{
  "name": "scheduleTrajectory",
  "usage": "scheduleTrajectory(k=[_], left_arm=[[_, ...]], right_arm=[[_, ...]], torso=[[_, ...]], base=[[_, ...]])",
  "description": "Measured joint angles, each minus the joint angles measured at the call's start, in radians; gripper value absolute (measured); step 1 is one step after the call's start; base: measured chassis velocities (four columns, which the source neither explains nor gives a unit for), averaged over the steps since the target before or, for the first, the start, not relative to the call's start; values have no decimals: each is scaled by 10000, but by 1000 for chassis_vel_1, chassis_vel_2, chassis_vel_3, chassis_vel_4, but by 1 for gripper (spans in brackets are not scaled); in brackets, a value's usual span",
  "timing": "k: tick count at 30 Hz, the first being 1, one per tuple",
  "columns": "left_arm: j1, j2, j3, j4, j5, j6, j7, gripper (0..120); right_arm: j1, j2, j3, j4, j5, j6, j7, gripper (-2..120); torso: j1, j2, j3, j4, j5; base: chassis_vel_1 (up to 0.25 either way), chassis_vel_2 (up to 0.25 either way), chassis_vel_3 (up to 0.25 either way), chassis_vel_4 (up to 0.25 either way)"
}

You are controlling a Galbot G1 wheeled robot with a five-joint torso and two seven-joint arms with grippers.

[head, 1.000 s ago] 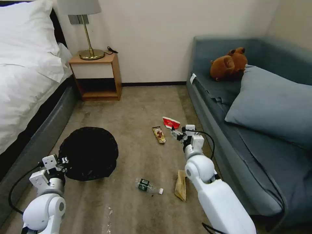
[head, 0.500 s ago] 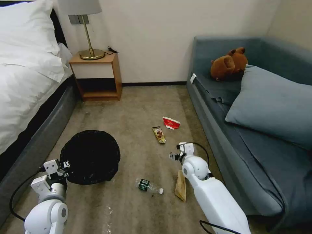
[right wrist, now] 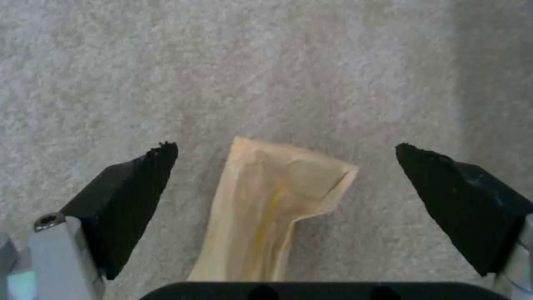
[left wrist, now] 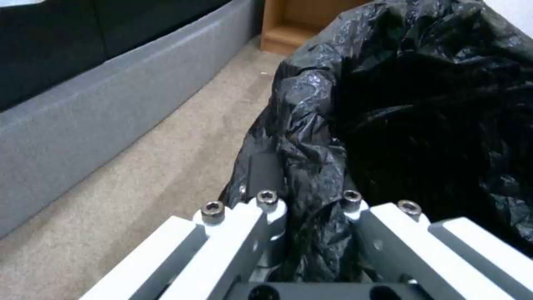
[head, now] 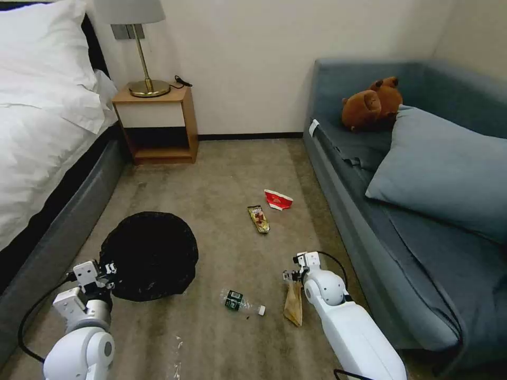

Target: Pick up the trash bin, then pick up the garbage on the floor and place it into the trash bin.

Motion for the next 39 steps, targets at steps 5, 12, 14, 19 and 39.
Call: scheduleTrajectory(k=[5, 12, 14, 19, 39], left_arm=[[44, -9, -8, 14, 30, -85, 0, 4], [92, 36, -61, 51, -41, -179, 35, 4], [142, 49, -62, 49, -60, -224, 50, 4], [188, 49, -50, 48, -64, -276, 75, 4], [176, 22, -33, 144, -86, -324, 77, 4]], right_arm=[[-414, 186, -64, -5, -355, 21, -85, 100], [-568, 322, -56, -180, -715, 27, -252, 100], [-561, 375, 42, -392, -864, 31, -362, 100], [-523, 419, 249, -752, -1051, 77, -600, 100], [-665, 627, 482, -1470, -1655, 1177, -953, 36]], torso=[[0, 0, 0, 0, 0], [0, 0, 0, 0, 0], [0, 0, 0, 0, 0], [0, 0, 0, 0, 0], [0, 0, 0, 1, 0]], base=[[0, 0, 0, 0], [0, 0, 0, 0], [0, 0, 0, 0], [0, 0, 0, 0], [0, 0, 0, 0]])
